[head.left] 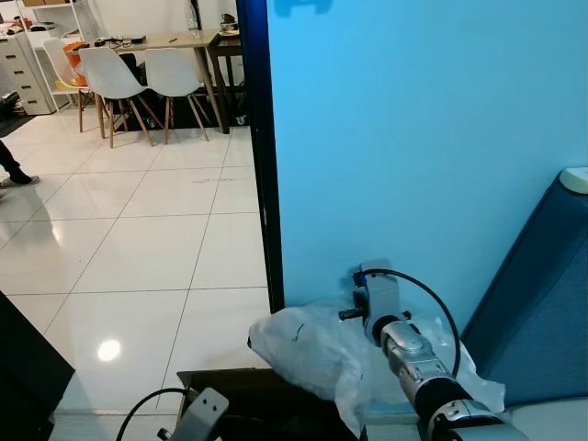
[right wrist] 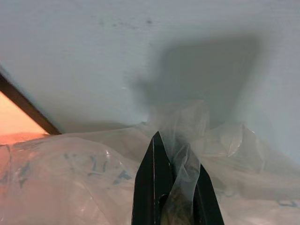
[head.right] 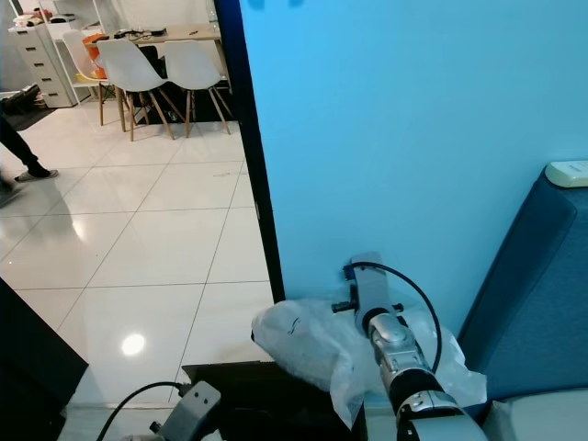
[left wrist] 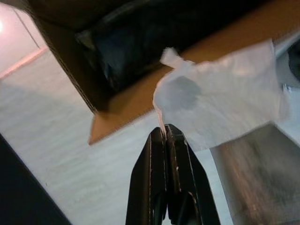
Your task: Clean up the room
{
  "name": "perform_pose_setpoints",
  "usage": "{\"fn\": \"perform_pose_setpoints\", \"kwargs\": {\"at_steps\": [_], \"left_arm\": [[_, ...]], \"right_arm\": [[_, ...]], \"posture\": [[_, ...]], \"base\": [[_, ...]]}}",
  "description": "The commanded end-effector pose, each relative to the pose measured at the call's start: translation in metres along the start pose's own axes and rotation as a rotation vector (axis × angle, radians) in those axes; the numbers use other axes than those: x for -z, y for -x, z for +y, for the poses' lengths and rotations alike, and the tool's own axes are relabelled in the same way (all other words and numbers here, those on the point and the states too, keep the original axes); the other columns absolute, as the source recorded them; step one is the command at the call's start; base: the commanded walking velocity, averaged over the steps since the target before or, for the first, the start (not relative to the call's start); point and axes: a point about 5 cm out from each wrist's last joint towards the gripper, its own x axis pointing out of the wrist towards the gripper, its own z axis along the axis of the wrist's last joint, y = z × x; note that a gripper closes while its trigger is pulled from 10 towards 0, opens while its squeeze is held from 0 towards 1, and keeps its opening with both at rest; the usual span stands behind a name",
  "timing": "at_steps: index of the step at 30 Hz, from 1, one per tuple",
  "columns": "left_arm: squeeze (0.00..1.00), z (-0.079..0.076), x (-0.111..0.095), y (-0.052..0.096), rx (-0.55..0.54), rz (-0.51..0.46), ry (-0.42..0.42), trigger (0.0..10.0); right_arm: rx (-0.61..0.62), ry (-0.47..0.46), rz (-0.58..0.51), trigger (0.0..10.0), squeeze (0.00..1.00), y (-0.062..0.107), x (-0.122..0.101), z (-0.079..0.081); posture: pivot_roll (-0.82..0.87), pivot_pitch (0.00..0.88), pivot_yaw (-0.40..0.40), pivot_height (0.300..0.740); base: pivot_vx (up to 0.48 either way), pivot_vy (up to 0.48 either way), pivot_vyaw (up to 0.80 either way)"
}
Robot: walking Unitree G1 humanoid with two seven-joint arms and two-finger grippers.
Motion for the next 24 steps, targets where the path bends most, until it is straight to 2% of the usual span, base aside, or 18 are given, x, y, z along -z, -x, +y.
{"fn": "perform_pose_setpoints", "kwargs": {"at_steps": [1,4,14,15,18,21,23,24], "left_arm": [[0.00,0.003,0.003,0.001,-0.015,0.005,0.028,10.0],[0.00,0.004,0.004,0.001,-0.026,-0.009,0.096,10.0],[0.00,0.012,0.008,0.003,-0.116,-0.008,0.118,10.0],[0.00,0.018,0.012,0.005,-0.160,0.001,0.133,10.0],[0.00,0.019,0.013,0.005,-0.176,0.003,0.138,10.0],[0.00,0.028,0.017,0.008,-0.240,0.009,0.162,10.0],[0.00,0.036,0.020,0.011,-0.296,0.000,0.233,10.0],[0.00,0.038,0.021,0.012,-0.316,-0.003,0.243,10.0]], "right_arm": [[-0.005,-0.023,-0.024,10.0,0.00,-0.003,-0.010,0.001],[-0.010,-0.021,-0.034,10.0,0.00,-0.003,-0.012,0.000],[-0.032,-0.033,-0.060,10.0,0.00,-0.004,-0.020,-0.001],[-0.041,-0.036,-0.075,10.0,0.00,-0.004,-0.024,0.000],[-0.044,-0.035,-0.080,10.0,0.00,-0.005,-0.025,0.001],[-0.053,-0.039,-0.087,10.0,0.00,-0.005,-0.026,0.002],[-0.071,-0.047,-0.094,10.0,0.00,-0.005,-0.027,0.004],[-0.080,-0.054,-0.103,10.0,0.00,-0.005,-0.028,0.006]], "posture": [[-0.10,0.031,0.011,0.710],[-0.11,0.033,0.008,0.695],[-0.11,0.027,0.007,0.660],[-0.11,0.027,0.007,0.650],[-0.11,0.027,0.007,0.645],[-0.10,0.025,0.009,0.635],[-0.10,0.025,0.010,0.625],[-0.10,0.026,0.010,0.620]], "base": [[0.000,0.000,0.00],[0.000,0.000,0.00],[0.000,0.000,0.00],[0.000,0.000,0.00],[0.000,0.000,0.00],[0.000,0.000,0.00],[0.000,0.000,0.00],[0.000,0.000,0.00]]}}
